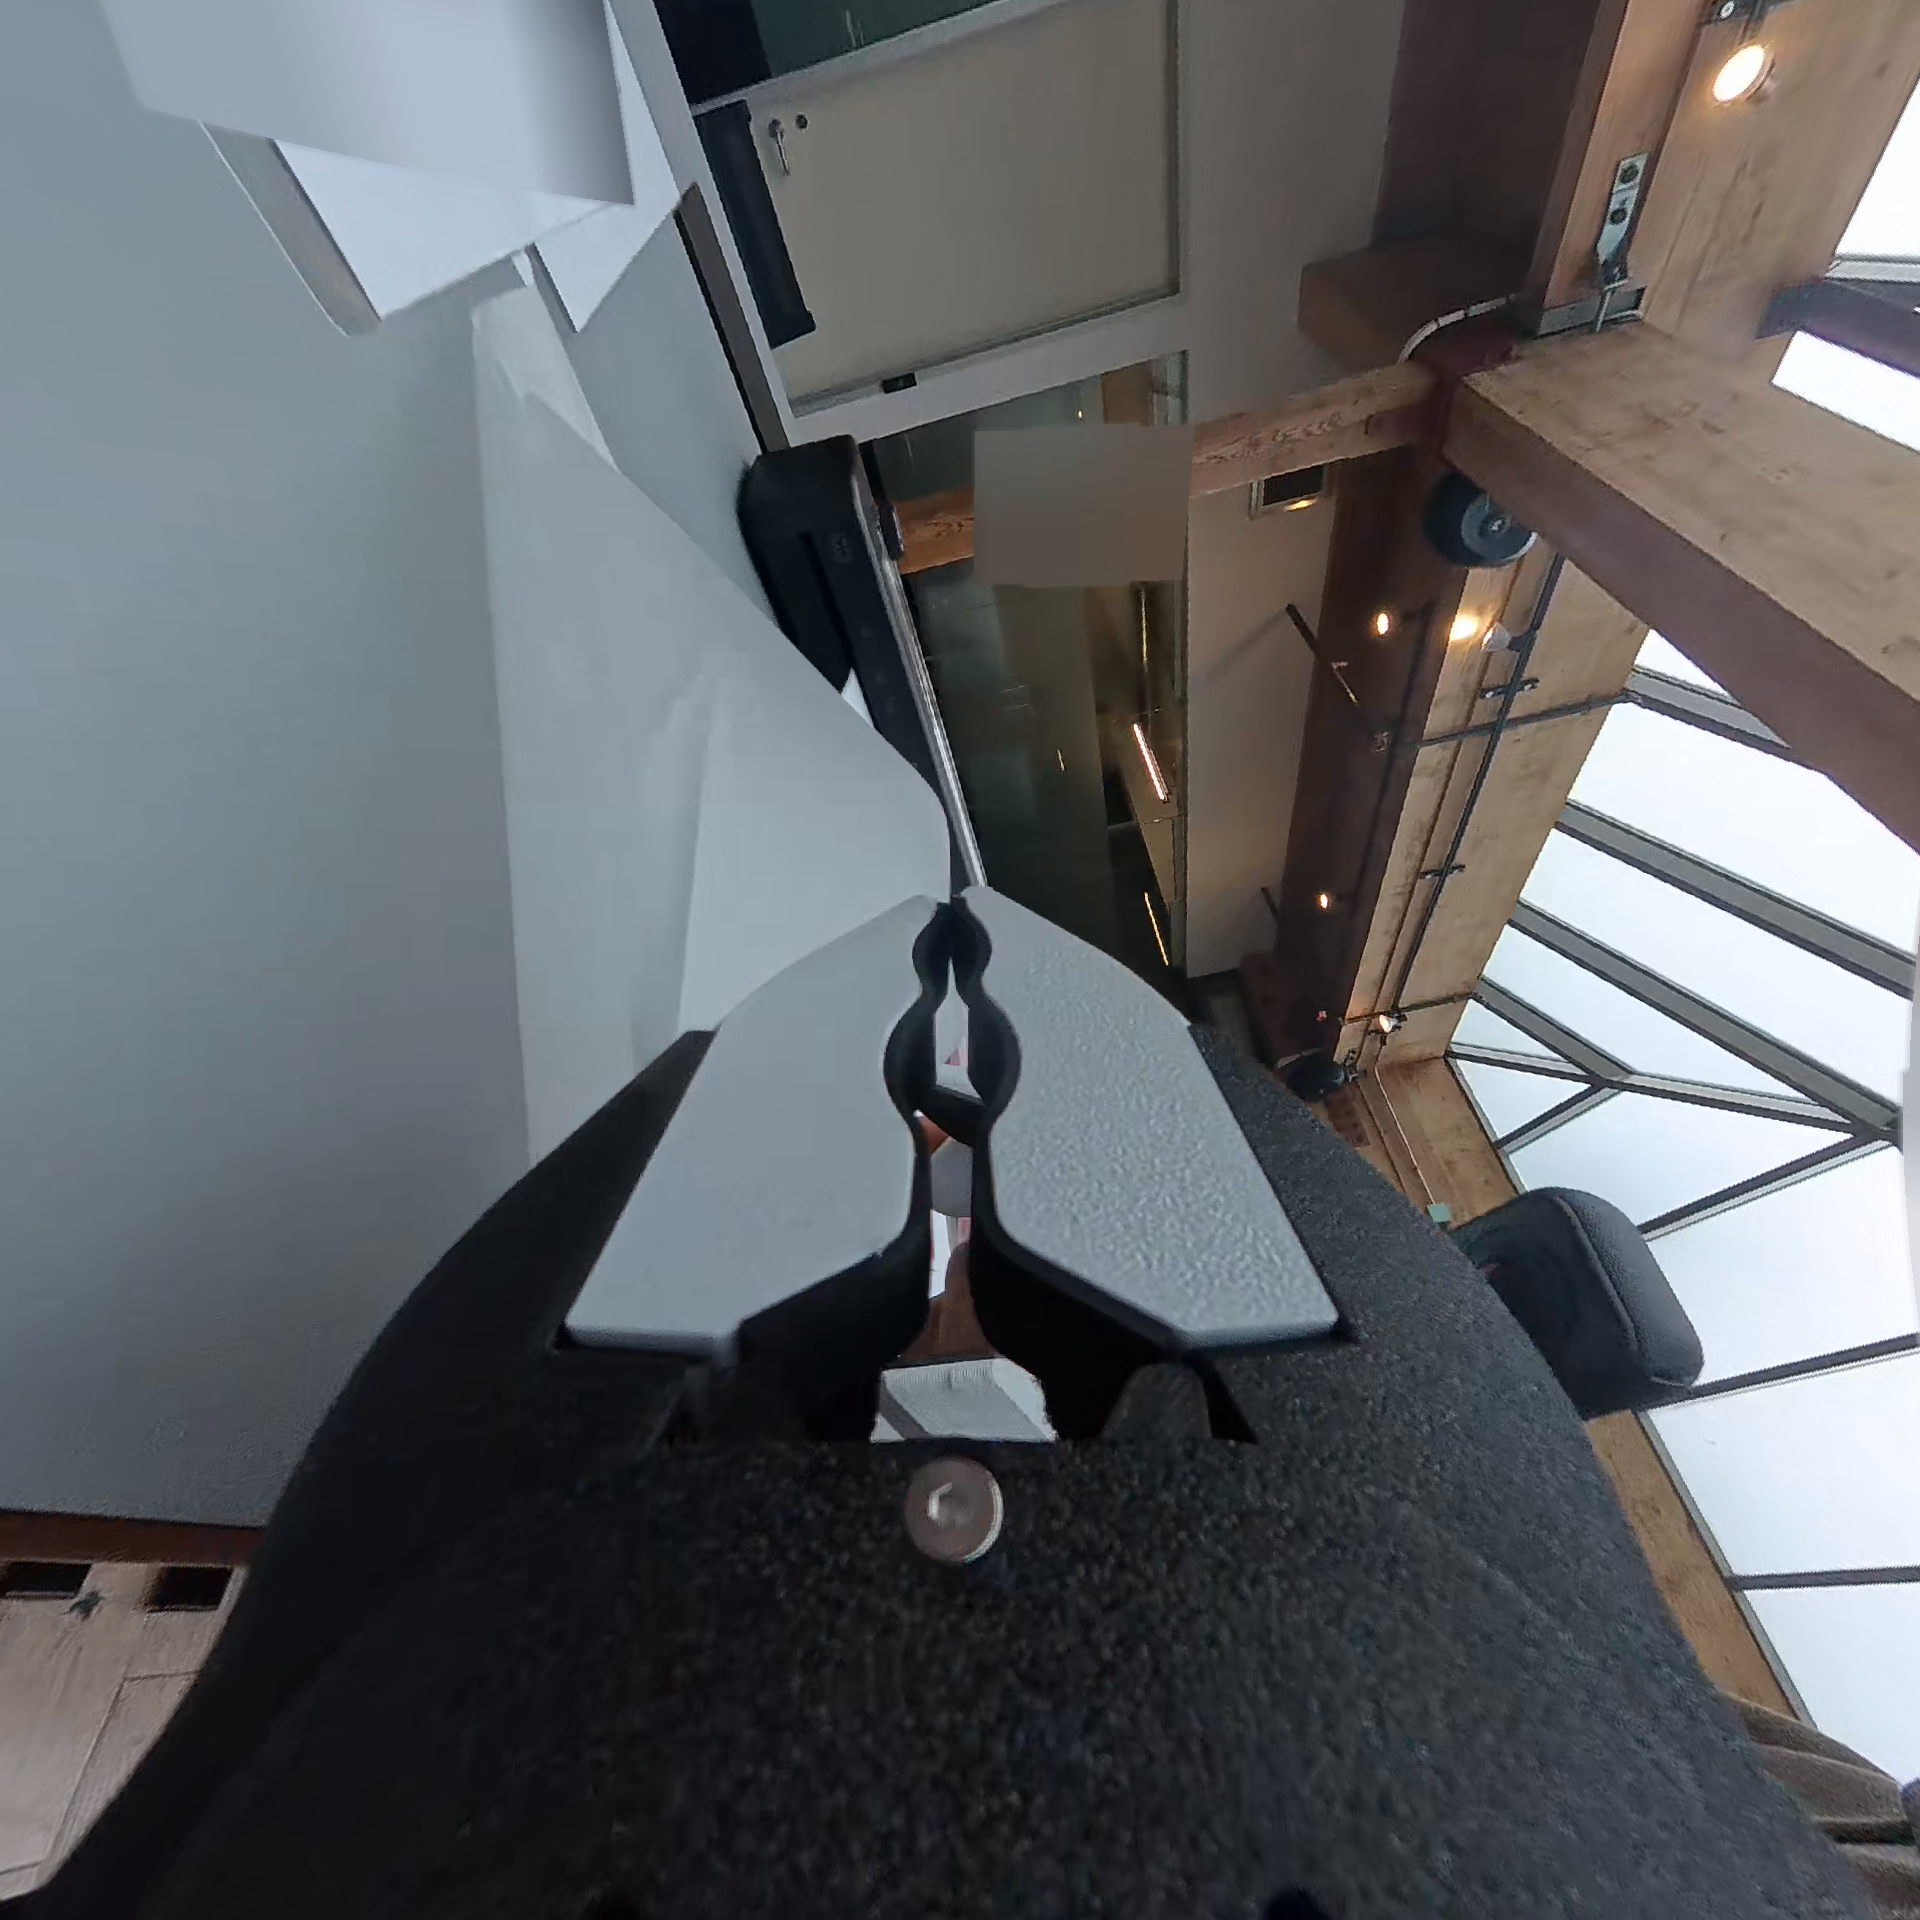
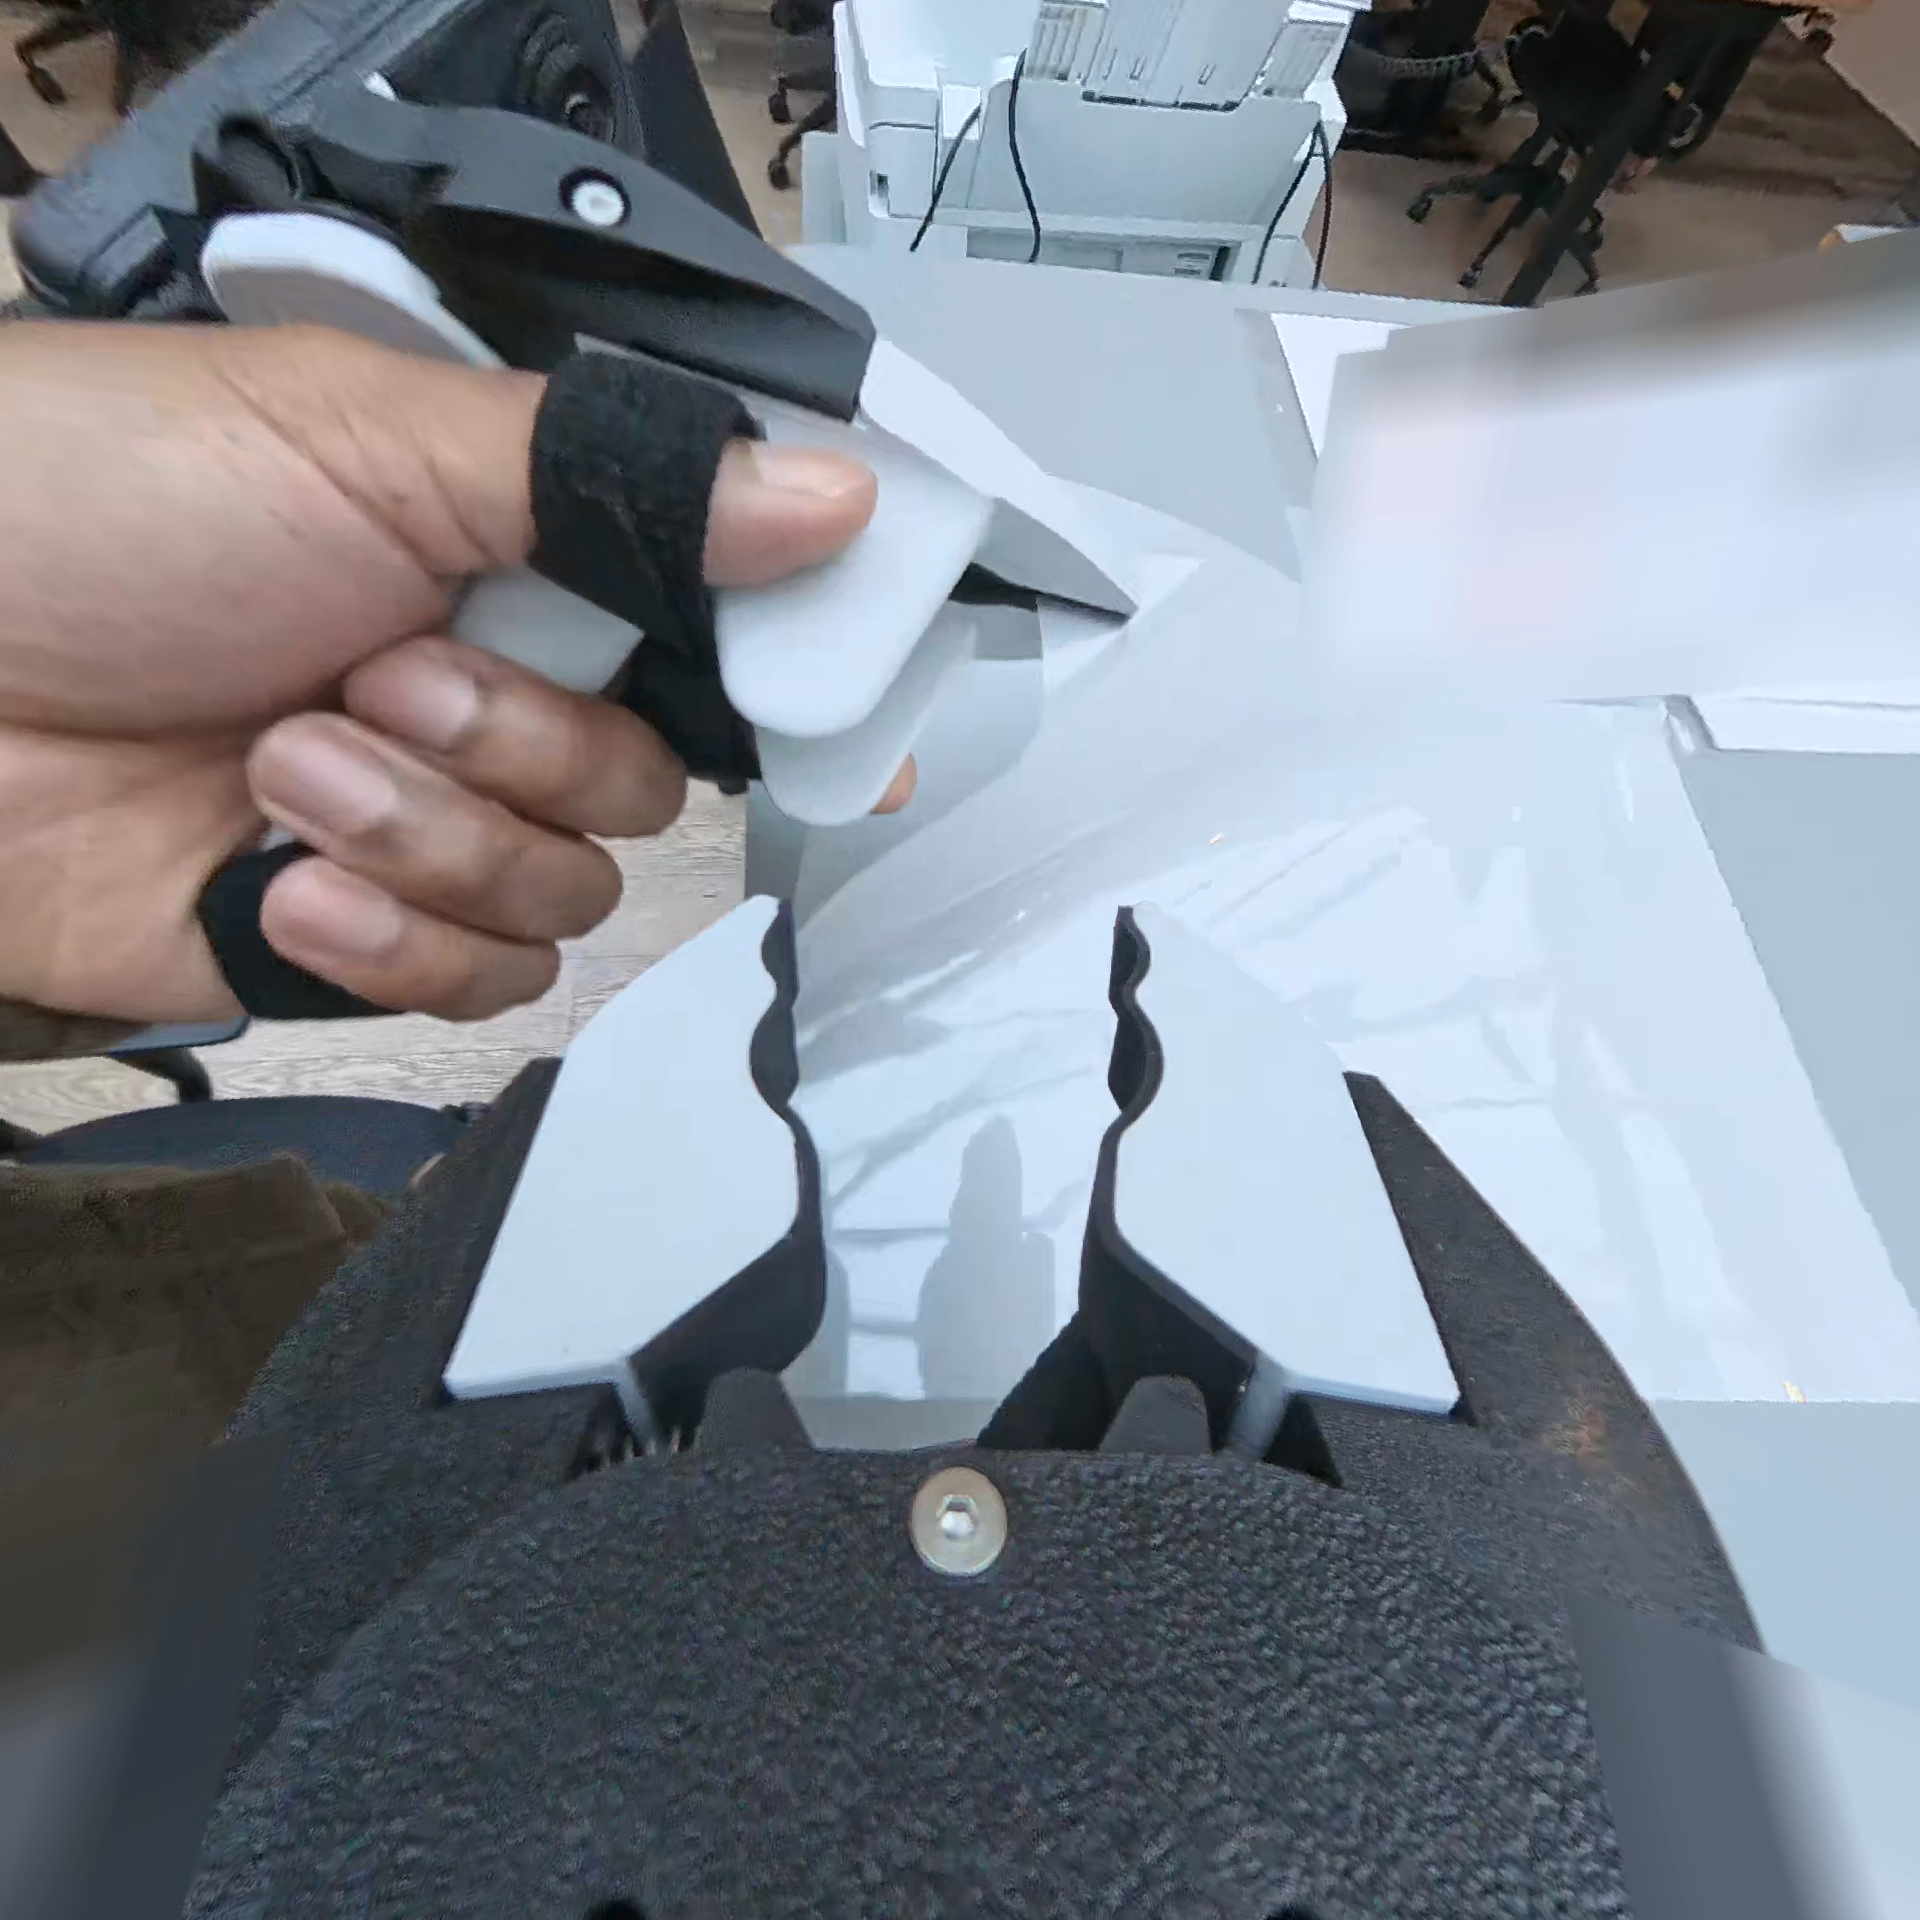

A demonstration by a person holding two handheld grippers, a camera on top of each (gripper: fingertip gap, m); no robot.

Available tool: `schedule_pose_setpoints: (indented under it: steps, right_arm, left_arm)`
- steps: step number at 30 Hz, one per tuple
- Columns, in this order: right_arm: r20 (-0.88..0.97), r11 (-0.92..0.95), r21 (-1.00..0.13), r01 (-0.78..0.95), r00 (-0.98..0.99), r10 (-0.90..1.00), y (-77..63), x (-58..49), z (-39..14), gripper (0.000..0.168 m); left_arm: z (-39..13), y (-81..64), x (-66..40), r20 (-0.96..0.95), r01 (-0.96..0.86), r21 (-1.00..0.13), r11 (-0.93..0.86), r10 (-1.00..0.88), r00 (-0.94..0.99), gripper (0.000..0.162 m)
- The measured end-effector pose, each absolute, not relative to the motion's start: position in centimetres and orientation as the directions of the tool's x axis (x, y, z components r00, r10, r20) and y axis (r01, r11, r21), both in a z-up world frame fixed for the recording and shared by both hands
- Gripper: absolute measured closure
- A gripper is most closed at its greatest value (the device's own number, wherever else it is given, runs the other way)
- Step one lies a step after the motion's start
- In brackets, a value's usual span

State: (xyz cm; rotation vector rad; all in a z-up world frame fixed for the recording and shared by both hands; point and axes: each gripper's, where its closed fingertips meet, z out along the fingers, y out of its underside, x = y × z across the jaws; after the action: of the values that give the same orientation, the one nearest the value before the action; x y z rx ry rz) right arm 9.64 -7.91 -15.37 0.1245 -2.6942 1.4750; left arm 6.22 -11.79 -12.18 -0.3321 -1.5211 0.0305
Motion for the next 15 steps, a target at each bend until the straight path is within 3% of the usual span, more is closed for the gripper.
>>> schedule_pose_setpoints:
  steps: [5,7,13,15]
  right_arm:
    - [-0.034,0.533,-0.846,0.004,-0.998,-0.045,-6.5,9.7,-15.5,0.117]
    - [0.007,0.558,-0.83,-0.008,-1.0,-0.004,-5.8,8.9,-15.7,0.121]
    - [0.105,0.601,-0.797,-0.06,-0.994,0.041,-4.1,7.1,-16.0,0.153]
    - [0.079,0.632,-0.773,-0.05,-0.997,0.019,-4.0,7.0,-16.4,0.155]
  left_arm:
    - [-11.0,-8.9,5.7,0.962,0.153,-0.272,0.95,0.263,0.077,0.162]
    - [-10.7,-8.7,5.8,0.953,0.135,-0.302,0.944,0.296,0.068,0.162]
    - [-11.2,-8.7,6.5,0.945,0.16,-0.328,0.931,0.323,0.052,0.162]
    - [-11.7,-8.7,6.5,0.946,0.182,-0.324,0.928,0.321,0.05,0.162]
